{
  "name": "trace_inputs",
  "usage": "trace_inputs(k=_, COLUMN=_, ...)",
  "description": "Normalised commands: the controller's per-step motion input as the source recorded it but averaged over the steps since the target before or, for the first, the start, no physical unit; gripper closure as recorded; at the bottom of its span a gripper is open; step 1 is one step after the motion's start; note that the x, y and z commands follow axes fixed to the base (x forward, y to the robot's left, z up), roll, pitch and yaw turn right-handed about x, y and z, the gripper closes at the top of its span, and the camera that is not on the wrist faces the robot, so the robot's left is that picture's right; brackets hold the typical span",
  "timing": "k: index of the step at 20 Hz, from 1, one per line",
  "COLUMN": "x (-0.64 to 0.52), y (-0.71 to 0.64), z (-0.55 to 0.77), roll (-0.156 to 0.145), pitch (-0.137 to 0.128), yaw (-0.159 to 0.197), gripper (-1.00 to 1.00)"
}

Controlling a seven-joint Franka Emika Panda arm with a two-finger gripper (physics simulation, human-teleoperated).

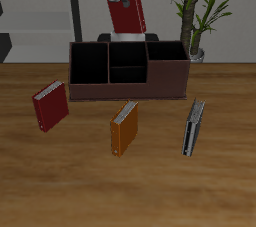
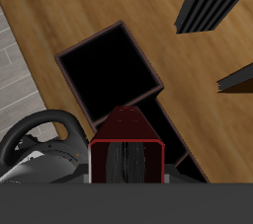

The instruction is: Place the left red book into the back desk caddy's back compartment

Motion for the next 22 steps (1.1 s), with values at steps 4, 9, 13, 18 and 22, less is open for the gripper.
trace_inputs(k=4, x=-0.03, y=0.10, z=-0.11, roll=0.013, pitch=0.014, yaw=0.085, gripper=1.00)
trace_inputs(k=9, x=0.00, y=0.06, z=-0.08, roll=0.008, pitch=0.011, yaw=0.076, gripper=1.00)
trace_inputs(k=13, x=0.01, y=-0.04, z=-0.14, roll=-0.008, pitch=0.016, yaw=0.091, gripper=1.00)
trace_inputs(k=18, x=0.03, y=-0.11, z=-0.10, roll=-0.020, pitch=0.007, yaw=0.096, gripper=1.00)
trace_inputs(k=22, x=0.03, y=-0.11, z=-0.05, roll=-0.029, pitch=0.006, yaw=0.062, gripper=1.00)
